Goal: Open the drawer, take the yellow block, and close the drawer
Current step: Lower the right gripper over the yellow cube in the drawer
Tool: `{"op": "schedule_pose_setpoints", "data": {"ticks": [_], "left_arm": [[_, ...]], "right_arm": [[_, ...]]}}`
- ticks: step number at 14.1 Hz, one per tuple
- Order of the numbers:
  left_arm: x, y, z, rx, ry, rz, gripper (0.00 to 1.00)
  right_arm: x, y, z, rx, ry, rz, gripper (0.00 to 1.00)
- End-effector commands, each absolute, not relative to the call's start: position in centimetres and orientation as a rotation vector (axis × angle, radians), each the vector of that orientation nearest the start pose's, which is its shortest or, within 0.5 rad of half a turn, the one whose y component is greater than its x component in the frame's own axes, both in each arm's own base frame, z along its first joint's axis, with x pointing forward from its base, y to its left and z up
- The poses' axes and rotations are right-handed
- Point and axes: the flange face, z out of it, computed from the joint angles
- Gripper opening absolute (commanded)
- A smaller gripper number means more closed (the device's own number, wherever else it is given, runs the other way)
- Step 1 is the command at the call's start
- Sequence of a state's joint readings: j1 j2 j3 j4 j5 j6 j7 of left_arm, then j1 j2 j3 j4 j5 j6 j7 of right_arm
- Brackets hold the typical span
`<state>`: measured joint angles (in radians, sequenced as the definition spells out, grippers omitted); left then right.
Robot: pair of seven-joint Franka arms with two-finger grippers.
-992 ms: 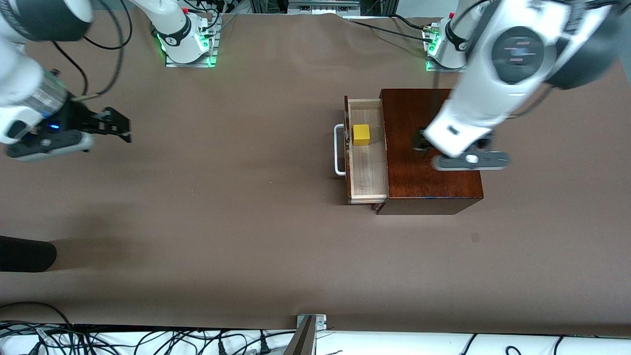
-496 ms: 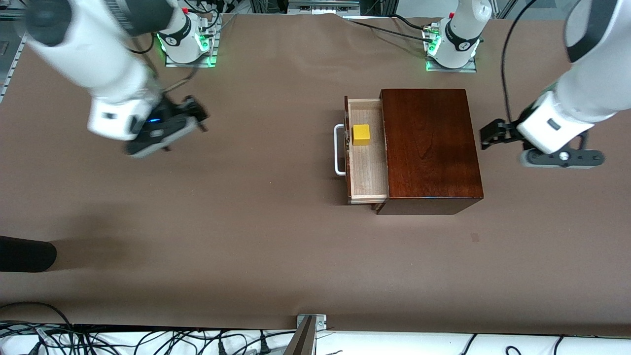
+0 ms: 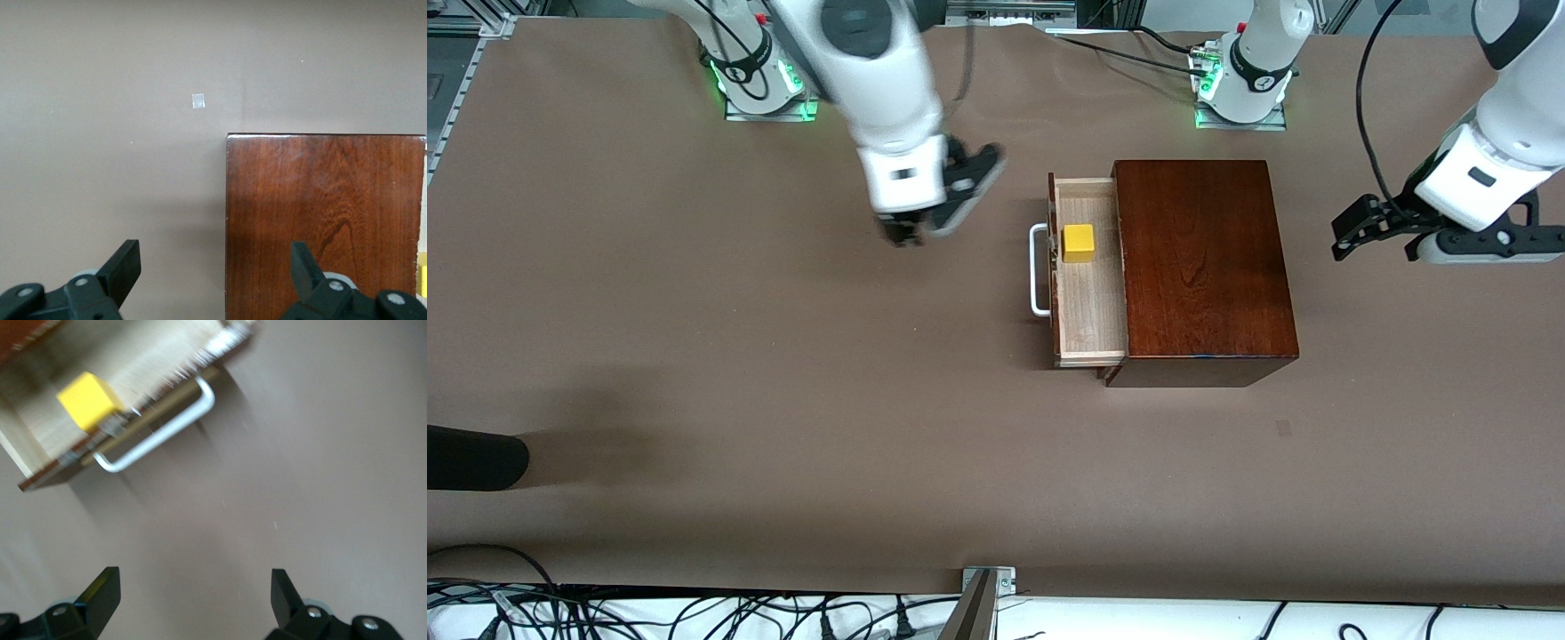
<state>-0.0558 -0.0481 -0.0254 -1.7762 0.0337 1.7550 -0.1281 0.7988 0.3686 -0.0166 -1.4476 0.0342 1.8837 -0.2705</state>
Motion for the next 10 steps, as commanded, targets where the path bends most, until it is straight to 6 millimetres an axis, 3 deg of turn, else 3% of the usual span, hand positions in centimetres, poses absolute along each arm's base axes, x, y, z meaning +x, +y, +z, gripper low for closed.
{"op": "schedule_pose_setpoints", "data": {"ticks": [1,4,6,10], "left_arm": [[54.2,-4.1,57.0,-3.127,0.01,0.0,1.0],[54.4,-3.8,56.9,-3.126,0.039,0.003,1.0],[54.7,-3.8,56.8,-3.127,0.037,0.003,1.0],[54.7,-4.4,57.1,-3.126,0.053,-0.002,1.0]], "right_arm": [[47.6,53.8,46.2,-2.605,-1.732,-0.158,1.0],[46.1,57.6,44.0,-2.45,-1.943,-0.197,1.0],[46.9,59.0,43.4,-2.389,-2.01,-0.229,1.0],[47.5,62.2,38.5,-2.3,-2.12,-0.253,1.0]]}}
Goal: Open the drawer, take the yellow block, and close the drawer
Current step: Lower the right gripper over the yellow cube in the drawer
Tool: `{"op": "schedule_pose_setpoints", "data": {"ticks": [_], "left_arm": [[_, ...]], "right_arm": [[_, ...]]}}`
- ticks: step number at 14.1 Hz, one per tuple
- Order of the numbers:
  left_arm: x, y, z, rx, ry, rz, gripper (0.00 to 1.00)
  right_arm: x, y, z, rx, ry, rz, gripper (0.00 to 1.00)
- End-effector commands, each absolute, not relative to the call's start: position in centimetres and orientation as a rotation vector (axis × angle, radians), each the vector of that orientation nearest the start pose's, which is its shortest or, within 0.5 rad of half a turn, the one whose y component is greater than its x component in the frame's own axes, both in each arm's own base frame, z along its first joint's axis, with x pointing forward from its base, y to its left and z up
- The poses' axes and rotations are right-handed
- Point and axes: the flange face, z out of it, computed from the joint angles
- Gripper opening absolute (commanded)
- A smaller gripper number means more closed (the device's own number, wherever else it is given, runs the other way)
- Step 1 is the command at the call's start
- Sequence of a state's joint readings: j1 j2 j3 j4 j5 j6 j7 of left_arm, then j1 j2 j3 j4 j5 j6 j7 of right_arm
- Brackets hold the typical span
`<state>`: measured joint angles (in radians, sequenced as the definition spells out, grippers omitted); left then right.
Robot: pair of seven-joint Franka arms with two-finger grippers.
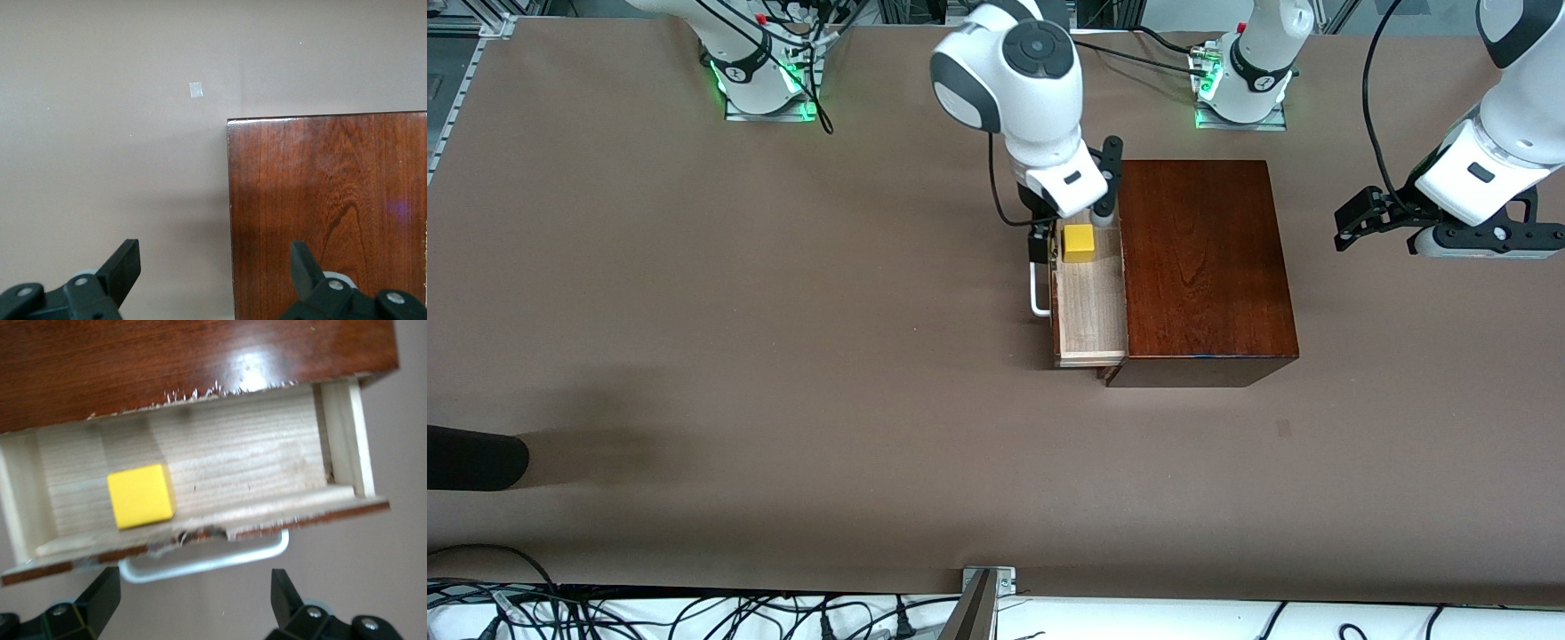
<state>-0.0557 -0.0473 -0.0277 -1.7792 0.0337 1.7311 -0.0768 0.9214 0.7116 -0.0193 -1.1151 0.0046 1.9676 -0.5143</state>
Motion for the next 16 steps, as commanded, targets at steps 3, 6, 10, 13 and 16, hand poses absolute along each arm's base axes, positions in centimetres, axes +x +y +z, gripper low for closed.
{"op": "schedule_pose_setpoints", "data": {"ticks": [3,6,10,13,16], "left_arm": [[54.6,-4.6,57.2,-3.126,0.056,0.001,1.0],[54.6,-4.6,57.2,-3.126,0.058,0.001,1.0],[54.6,-4.6,57.2,-3.126,0.056,-0.002,1.0],[54.6,-4.6,57.2,-3.126,0.056,-0.002,1.0],[54.7,-4.6,57.2,-3.126,0.056,0.001,1.0]], "right_arm": [[46.8,63.1,36.4,-2.244,-2.19,-0.236,1.0],[46.1,63.9,35.4,-2.229,-2.199,-0.252,1.0],[45.4,64.4,35.0,-2.218,-2.21,-0.242,1.0],[44.4,64.7,35.0,-2.212,-2.224,-0.204,1.0],[43.6,65.3,34.7,-2.201,-2.233,-0.202,1.0]]}}
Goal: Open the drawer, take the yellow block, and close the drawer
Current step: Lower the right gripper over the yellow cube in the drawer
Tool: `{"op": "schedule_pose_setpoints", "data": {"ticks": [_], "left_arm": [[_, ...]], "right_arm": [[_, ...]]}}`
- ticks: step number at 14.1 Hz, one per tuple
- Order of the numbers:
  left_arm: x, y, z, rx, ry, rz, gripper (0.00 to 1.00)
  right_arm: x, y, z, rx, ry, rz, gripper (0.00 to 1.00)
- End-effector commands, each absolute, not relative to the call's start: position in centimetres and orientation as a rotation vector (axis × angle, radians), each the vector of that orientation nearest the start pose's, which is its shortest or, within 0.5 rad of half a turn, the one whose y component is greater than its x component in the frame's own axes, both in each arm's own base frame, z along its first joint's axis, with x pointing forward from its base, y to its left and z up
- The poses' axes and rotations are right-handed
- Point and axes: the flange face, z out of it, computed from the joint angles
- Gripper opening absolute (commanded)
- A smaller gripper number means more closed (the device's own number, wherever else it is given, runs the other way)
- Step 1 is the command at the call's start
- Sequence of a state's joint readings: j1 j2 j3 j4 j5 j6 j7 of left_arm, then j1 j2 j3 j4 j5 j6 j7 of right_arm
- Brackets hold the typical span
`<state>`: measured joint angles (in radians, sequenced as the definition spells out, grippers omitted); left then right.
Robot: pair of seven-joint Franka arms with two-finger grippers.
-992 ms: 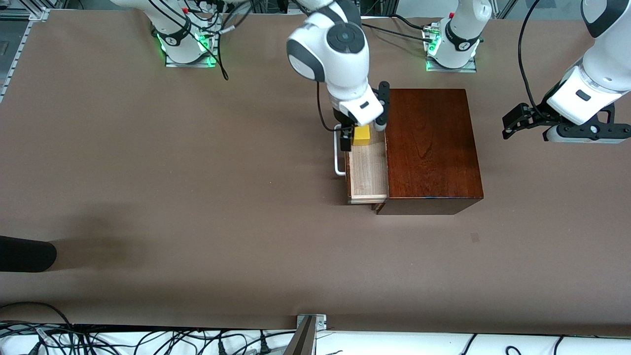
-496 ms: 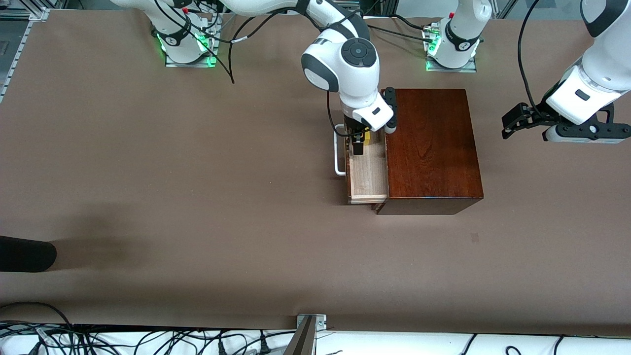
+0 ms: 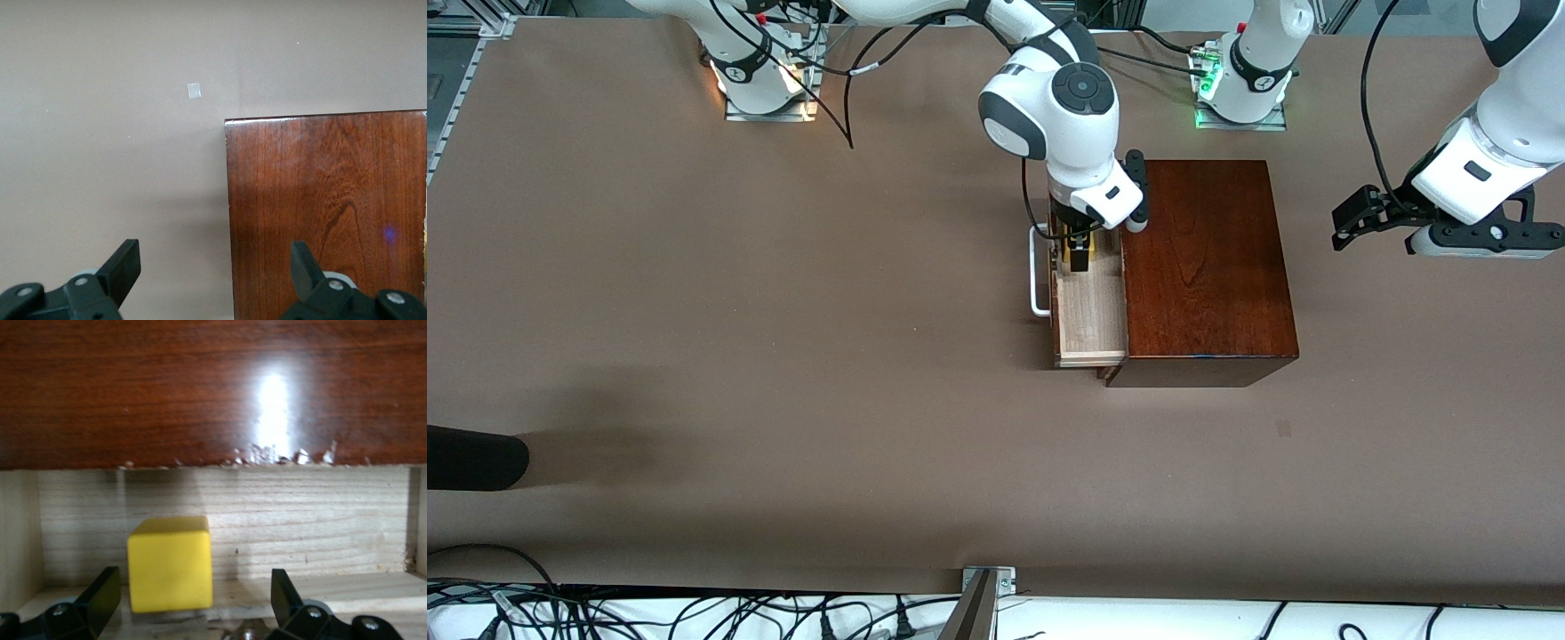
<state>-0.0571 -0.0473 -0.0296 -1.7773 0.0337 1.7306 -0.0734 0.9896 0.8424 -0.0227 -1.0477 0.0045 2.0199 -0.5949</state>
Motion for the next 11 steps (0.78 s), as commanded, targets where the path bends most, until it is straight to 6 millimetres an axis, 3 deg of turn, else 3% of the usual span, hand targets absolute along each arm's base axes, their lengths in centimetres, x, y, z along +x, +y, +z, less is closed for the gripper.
{"op": "schedule_pose_setpoints", "data": {"ticks": [1,8,9,10,11], "left_arm": [[54.6,-4.6,57.1,-3.126,0.056,0.003,1.0],[54.7,-4.6,57.2,-3.126,0.063,0.001,1.0],[54.7,-4.6,57.2,-3.126,0.063,0.001,1.0],[54.6,-4.6,57.1,-3.126,0.063,0.003,1.0],[54.6,-4.6,57.1,-3.126,0.063,0.003,1.0]], "right_arm": [[43.5,65.3,34.3,-2.202,-2.234,-0.192,1.0],[43.6,65.7,31.2,-2.226,-2.217,-0.182,1.0],[43.7,65.7,31.0,-2.227,-2.219,-0.183,0.94],[43.8,65.6,31.0,-2.227,-2.221,-0.181,0.77],[43.7,65.7,31.1,-2.225,-2.221,-0.183,0.52]]}}
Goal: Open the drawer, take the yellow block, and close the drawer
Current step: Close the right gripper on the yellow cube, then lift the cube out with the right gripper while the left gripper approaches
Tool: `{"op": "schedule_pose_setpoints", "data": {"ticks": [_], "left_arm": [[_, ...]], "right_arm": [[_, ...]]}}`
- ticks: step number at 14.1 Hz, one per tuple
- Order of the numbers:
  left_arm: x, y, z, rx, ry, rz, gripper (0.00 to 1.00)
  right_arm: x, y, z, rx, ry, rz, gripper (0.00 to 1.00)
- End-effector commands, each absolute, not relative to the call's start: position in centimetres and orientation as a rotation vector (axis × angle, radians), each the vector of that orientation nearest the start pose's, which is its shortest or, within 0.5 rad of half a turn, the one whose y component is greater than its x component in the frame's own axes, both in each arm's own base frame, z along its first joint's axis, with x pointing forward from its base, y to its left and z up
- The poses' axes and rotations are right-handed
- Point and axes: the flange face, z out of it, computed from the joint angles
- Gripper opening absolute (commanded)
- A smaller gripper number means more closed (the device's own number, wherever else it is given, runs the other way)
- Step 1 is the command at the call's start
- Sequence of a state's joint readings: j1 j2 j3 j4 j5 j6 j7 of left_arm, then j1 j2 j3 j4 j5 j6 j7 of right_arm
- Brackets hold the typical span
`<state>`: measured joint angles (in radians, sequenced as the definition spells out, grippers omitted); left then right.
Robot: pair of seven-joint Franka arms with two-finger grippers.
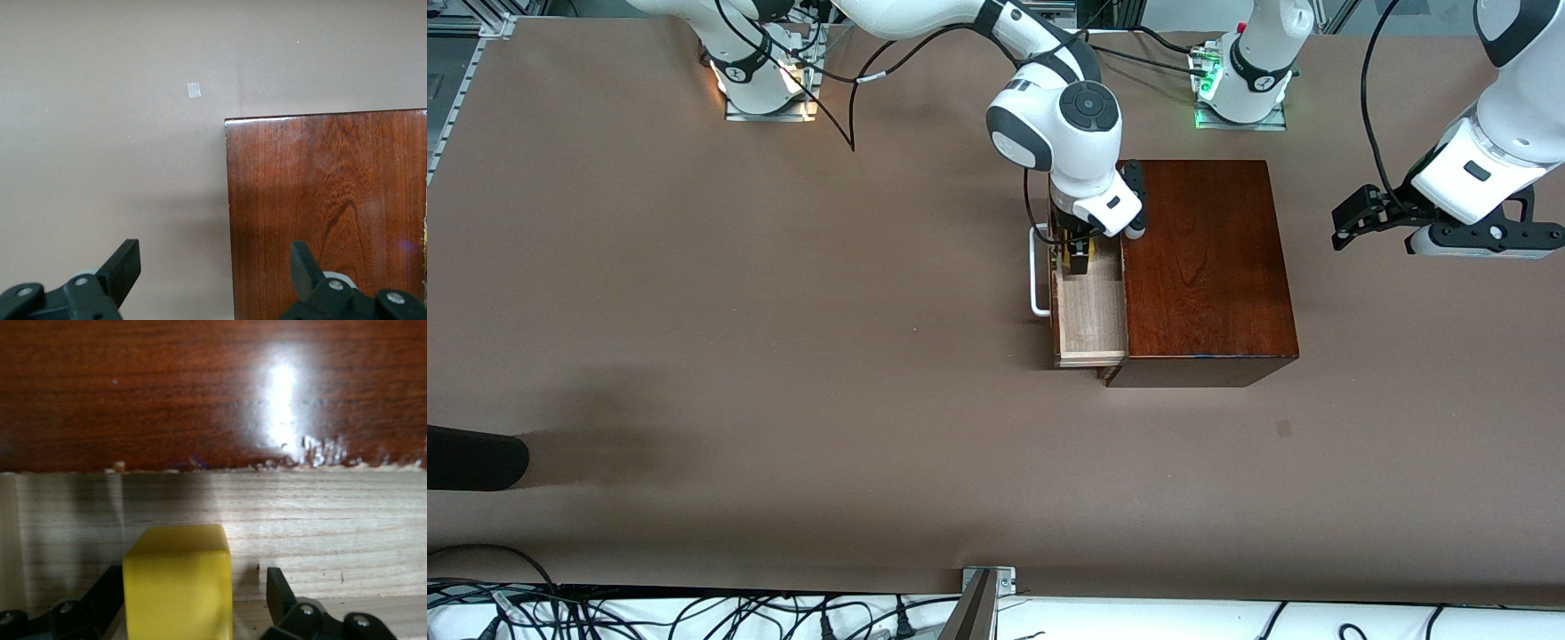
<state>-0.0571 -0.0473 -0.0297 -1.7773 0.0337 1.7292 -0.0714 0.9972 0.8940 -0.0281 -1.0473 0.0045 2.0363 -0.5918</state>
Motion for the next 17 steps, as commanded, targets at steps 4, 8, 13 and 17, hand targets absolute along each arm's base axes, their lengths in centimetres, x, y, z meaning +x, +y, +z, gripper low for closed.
{"op": "schedule_pose_setpoints", "data": {"ticks": [4,8,13,17], "left_arm": [[54.7,-4.6,57.2,-3.126,0.063,0.001,1.0],[54.7,-4.7,57.4,-3.126,0.063,-0.006,1.0],[54.7,-5.1,57.9,-3.123,0.071,-0.014,1.0],[55.3,-5.8,57.0,-3.128,0.084,0.16,1.0]], "right_arm": [[44.2,65.3,31.6,-2.235,-2.21,-0.183,0.0],[44.4,64.7,34.8,-2.24,-2.201,-0.196,0.0],[47.5,59.1,46.3,-2.308,-2.004,-0.189,0.0],[53.1,50.1,53.9,-2.478,-1.796,-0.227,0.0]]}}
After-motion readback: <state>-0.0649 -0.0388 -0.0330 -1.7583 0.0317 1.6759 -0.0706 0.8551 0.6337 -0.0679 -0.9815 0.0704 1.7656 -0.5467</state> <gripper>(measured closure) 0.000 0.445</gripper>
